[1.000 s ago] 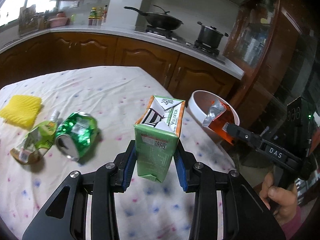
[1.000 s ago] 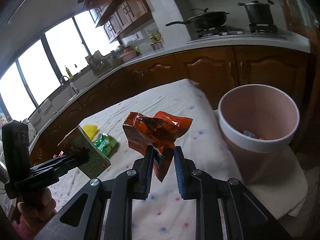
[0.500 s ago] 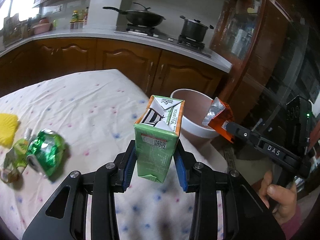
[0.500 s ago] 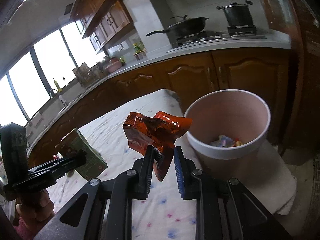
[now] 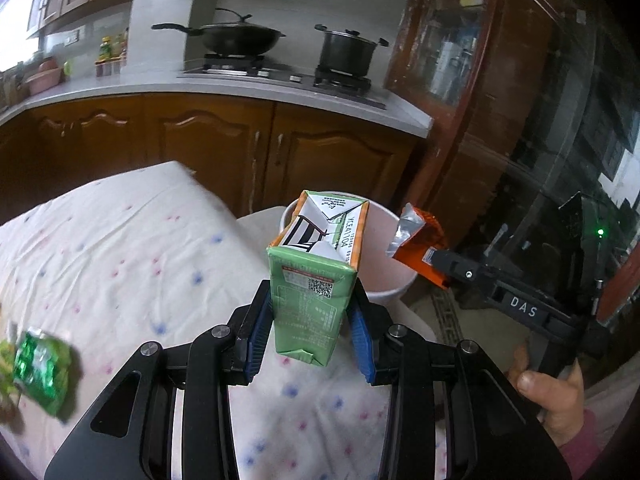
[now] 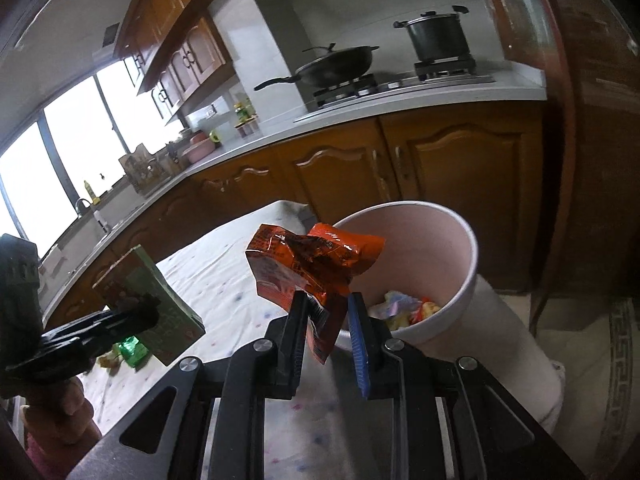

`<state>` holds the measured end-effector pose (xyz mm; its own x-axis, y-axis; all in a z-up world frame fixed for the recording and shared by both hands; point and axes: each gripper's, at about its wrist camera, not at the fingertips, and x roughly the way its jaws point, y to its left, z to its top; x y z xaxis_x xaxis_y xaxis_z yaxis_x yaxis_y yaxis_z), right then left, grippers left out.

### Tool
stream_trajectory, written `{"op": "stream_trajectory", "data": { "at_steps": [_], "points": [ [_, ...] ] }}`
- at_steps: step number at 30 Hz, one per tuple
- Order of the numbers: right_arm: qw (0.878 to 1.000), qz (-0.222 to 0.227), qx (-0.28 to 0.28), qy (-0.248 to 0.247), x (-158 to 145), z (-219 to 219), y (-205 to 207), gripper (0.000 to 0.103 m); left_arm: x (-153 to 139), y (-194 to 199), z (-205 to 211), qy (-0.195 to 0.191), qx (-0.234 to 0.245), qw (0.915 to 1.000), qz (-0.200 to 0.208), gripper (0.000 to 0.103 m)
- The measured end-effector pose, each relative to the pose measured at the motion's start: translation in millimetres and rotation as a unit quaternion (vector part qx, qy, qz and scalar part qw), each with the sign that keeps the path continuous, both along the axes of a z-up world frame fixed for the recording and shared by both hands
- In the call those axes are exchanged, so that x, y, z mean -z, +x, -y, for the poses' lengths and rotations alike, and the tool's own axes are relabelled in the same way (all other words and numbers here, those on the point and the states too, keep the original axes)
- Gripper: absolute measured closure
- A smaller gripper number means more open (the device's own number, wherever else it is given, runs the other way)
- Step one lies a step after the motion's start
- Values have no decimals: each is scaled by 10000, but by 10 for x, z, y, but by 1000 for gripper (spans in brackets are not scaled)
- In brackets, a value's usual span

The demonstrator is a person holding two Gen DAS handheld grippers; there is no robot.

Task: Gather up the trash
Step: 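Carry the green carton and orange snack bag over the pink bin with both tools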

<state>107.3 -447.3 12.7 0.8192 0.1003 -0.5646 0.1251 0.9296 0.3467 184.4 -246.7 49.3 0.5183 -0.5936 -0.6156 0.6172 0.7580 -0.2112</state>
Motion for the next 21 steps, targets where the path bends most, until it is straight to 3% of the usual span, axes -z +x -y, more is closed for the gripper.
{"op": "stream_trajectory", "data": {
  "at_steps": [8, 21],
  "points": [
    [9998, -43, 218, 1, 15, 288, 111, 82, 16, 275, 493, 162, 217, 9996, -20, 68],
    [9992, -293, 260, -23, 135, 509, 368, 82, 236, 656, 1045, 482, 413, 9973, -383, 68]
  ]
}}
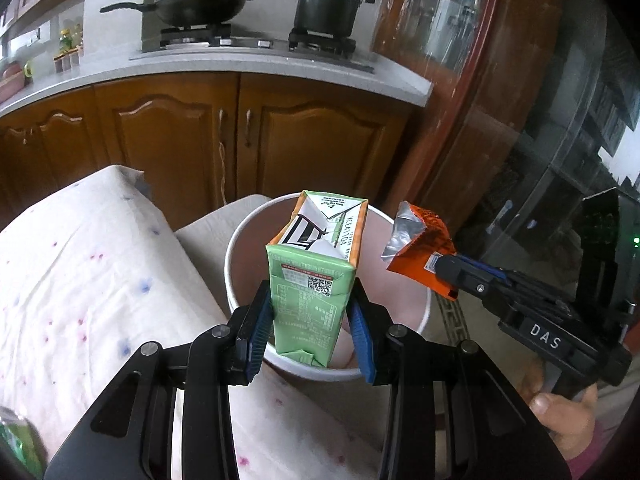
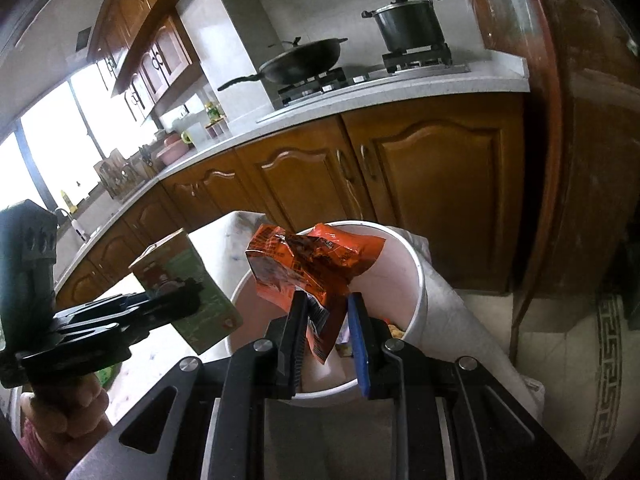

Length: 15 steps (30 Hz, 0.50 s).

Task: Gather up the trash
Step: 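Carry the green carton and orange snack bag over the pink bin with both tools, then open both tools to drop the carton and snack bag into the bin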

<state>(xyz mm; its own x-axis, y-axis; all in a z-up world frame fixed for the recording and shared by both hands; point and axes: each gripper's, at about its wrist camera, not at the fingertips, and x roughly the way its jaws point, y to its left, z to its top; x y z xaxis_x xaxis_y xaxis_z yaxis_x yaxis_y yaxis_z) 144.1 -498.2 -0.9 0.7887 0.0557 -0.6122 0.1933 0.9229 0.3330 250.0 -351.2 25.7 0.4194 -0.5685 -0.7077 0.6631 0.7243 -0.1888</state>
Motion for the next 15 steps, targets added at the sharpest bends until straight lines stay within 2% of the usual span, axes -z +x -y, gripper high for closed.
{"op": "stream_trajectory", "data": {
  "at_steps": [8, 10, 12, 13, 14, 15],
  "points": [
    [9998, -180, -25, -39, 93, 62, 141, 82, 174, 175, 177, 183, 15, 9995, -250, 68],
    [9997, -226, -17, -14, 118, 79, 177, 78, 206, 203, 199, 231, 5, 9992, -314, 67],
    [9997, -232, -15, 116, 136, 118, 205, 77, 226, 223, 193, 197, 9, 9989, -433, 67],
    [9996, -251, -7, 161, 147, 132, 212, 74, 228, 222, 185, 169, 25, 9988, -464, 64],
    [9995, -247, 9, 191, 148, 145, 214, 70, 220, 215, 178, 173, 11, 9988, -454, 55],
    [9995, -220, 19, 237, 153, 161, 207, 59, 211, 207, 166, 161, -4, 9990, -418, 53]
  ]
}}
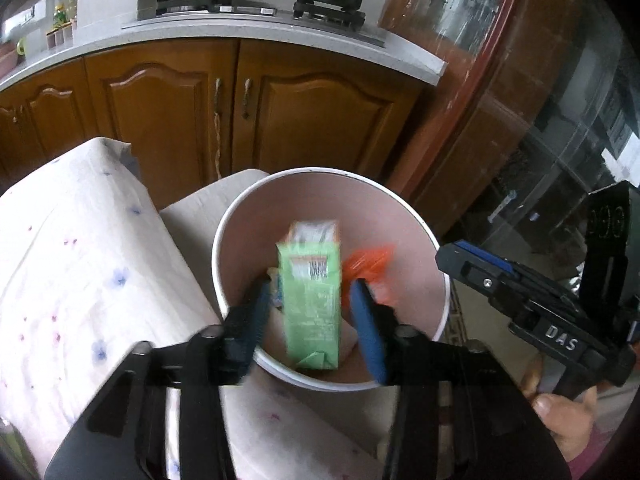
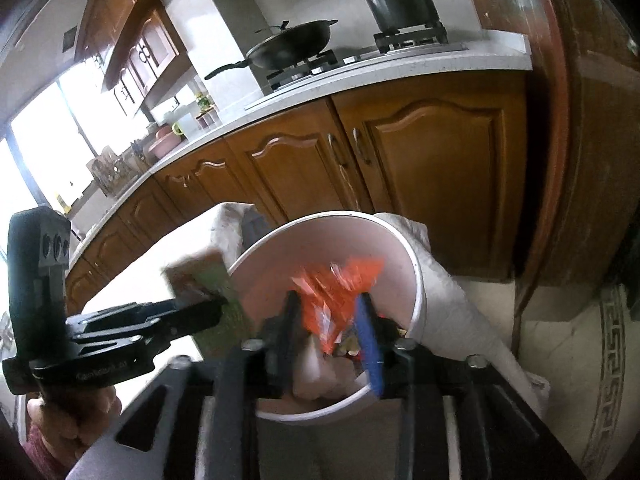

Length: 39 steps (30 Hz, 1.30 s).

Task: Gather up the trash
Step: 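Open both tools to drop the carton and snack bag into the bin, then move both tools back over the table toward the pouch and crushed can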

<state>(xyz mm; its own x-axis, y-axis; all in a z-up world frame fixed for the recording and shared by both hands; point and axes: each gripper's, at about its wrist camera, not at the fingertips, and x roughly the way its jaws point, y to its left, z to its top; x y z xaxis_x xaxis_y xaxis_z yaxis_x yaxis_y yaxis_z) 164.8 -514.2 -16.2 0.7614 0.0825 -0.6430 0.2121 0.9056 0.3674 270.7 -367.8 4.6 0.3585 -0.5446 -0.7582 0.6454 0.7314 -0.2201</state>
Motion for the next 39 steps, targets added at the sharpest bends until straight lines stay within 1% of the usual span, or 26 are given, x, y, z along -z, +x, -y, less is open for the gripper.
{"op": "stream_trajectory", "data": {
  "at_steps": [1, 5, 8, 10, 11, 13, 14, 16, 25, 28, 35, 39],
  "points": [
    [10000, 29, 5, 40, 2, 9, -8, 52, -14, -9, -14, -22, -7, 10000, 43, 52],
    [9999, 96, 56, 89, -15, 26, -48, 51, -38, -33, -88, -81, -70, 9999, 82, 52],
    [9998, 157, 102, 107, -39, 25, -88, 45, -46, -47, -178, -126, -137, 9998, 97, 52],
    [9996, 206, 113, 130, -56, 21, -122, 37, -43, -69, -256, -168, -210, 9996, 86, 52],
    [9996, 222, 118, 136, -61, 18, -123, 35, -42, -75, -288, -187, -245, 9995, 72, 52],
    [9994, 279, 133, 151, -84, -9, -165, 25, -44, -98, -369, -238, -315, 9992, 32, 52],
    [9993, 304, 136, 163, -93, -15, -169, 23, -47, -119, -420, -262, -356, 9990, 28, 52],
    [9990, 370, 141, 207, -110, -44, -210, 14, -58, -168, -505, -285, -425, 9987, 53, 52],
    [9972, 604, 35, 432, -187, -298, -345, 11, -99, -418, -1072, -499, -830, 9953, 97, 52],
    [9966, 642, -51, 512, -195, -440, -369, 8, -130, -494, -1247, -548, -975, 9936, 151, 52],
    [9948, 797, -412, 481, -244, -903, -409, 8, -206, -672, -1720, -642, -1298, 9889, 344, 52],
    [9936, 876, -534, 467, -294, -1092, -433, 8, -224, -747, -2009, -749, -1480, 9853, 401, 50]
  ]
}}
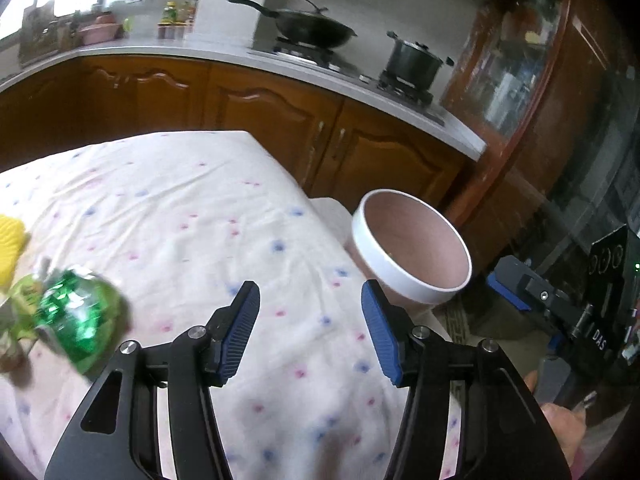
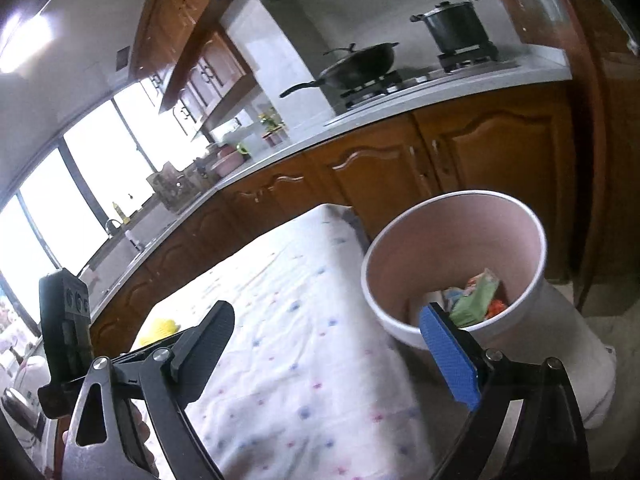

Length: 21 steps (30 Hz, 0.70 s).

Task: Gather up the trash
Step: 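Move both tools back over the table toward the pouch and crushed can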

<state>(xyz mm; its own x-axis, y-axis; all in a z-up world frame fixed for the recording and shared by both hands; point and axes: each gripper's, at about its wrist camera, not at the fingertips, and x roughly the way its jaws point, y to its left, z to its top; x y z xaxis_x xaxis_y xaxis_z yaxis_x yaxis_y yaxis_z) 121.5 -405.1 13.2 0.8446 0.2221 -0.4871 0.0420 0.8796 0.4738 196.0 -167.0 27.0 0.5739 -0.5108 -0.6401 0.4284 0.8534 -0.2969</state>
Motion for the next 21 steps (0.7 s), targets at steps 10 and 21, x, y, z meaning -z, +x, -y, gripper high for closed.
{"op": "stream_trajectory", "data": {
  "at_steps": [10, 21],
  "points": [
    [9993, 35, -360, -18, 8, -470, -41, 6, -14, -247, -640, -59, -478, 9988, 125, 50],
    [9959, -105, -903, -13, 125, -1011, 37, 6, 91, -430, -1321, -43, -1073, 9942, 92, 50]
  ]
}}
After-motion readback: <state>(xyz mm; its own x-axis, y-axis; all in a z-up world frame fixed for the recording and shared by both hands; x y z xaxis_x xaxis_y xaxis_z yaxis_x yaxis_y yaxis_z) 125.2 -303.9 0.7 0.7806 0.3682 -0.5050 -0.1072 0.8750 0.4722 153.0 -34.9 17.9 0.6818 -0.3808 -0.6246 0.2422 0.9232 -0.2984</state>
